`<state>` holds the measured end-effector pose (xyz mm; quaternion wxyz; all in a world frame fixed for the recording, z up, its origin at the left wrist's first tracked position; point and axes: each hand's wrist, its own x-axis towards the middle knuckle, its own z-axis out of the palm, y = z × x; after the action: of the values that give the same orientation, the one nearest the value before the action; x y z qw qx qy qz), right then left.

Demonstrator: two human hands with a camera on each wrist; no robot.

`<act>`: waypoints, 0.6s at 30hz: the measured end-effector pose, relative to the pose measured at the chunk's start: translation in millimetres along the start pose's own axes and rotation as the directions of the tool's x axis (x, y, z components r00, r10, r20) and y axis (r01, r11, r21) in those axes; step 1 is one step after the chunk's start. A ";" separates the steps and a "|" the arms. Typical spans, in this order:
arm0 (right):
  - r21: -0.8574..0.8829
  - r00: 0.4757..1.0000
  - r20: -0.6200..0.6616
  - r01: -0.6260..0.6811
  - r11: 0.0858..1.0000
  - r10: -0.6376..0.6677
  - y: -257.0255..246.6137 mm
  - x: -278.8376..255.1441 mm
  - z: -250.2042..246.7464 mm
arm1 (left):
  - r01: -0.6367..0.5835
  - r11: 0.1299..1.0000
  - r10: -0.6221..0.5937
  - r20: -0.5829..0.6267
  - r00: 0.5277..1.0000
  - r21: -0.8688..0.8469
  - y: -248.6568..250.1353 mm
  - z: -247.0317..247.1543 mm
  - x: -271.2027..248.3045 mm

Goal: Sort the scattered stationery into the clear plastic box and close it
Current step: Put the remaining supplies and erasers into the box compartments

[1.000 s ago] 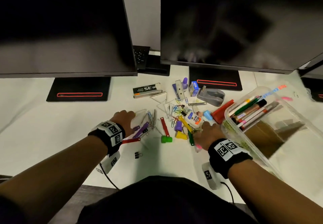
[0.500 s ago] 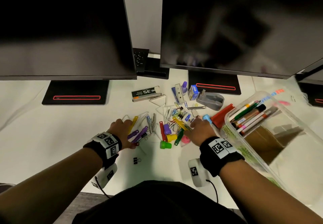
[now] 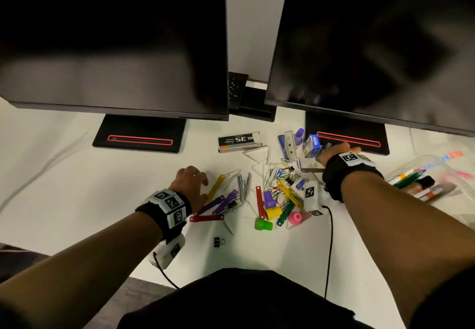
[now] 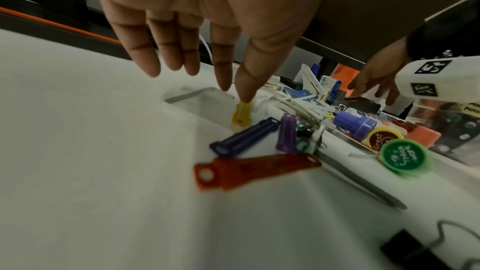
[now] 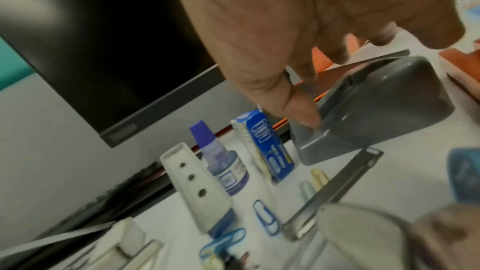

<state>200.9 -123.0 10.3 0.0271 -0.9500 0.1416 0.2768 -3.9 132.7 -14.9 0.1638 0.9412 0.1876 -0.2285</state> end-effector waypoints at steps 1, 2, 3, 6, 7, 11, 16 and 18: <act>-0.146 0.995 0.023 0.097 0.984 -0.095 1.5 -0.1 -1.1 | -0.020 1.000 0.020 -0.002 1.000 0.000 4.4 -2.3 3.6; -0.273 0.981 0.042 0.192 0.943 -0.188 3.0 -0.6 -4.6 | -0.042 0.999 0.042 -0.007 0.999 0.002 10.0 -5.5 8.8; -0.352 0.967 0.063 0.254 0.901 -0.248 5.1 -6.6 -10.9 | -0.062 0.998 0.062 -0.018 0.998 0.006 16.2 -8.7 13.8; -0.457 0.938 0.117 0.343 0.821 -0.326 12.0 -21.9 -27.8 | -0.122 0.992 0.123 -0.059 0.991 0.023 36.8 -17.4 32.6; -0.472 0.927 0.130 0.370 0.800 -0.352 13.6 -25.7 -30.5 | -0.139 0.990 0.141 -0.074 0.987 0.024 44.1 -19.6 39.8; -0.424 0.907 0.141 0.417 0.804 -0.396 18.2 -28.9 -23.6 | -0.143 0.990 0.144 -0.120 0.982 0.017 64.4 -27.4 63.3; -0.314 0.898 0.112 0.439 0.842 -0.426 14.6 -26.5 -24.2 | -0.114 0.988 0.126 -0.120 0.985 0.106 70.0 -27.2 85.6; -0.205 0.921 0.116 0.389 0.898 -0.372 11.1 -26.5 -33.0 | -0.102 0.988 0.112 -0.092 0.989 0.112 68.7 -25.1 94.8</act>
<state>193.5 -131.2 52.7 -0.0212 -0.9454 -0.0798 0.3153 113.0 108.8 -25.1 0.1156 0.9674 0.1320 -0.1828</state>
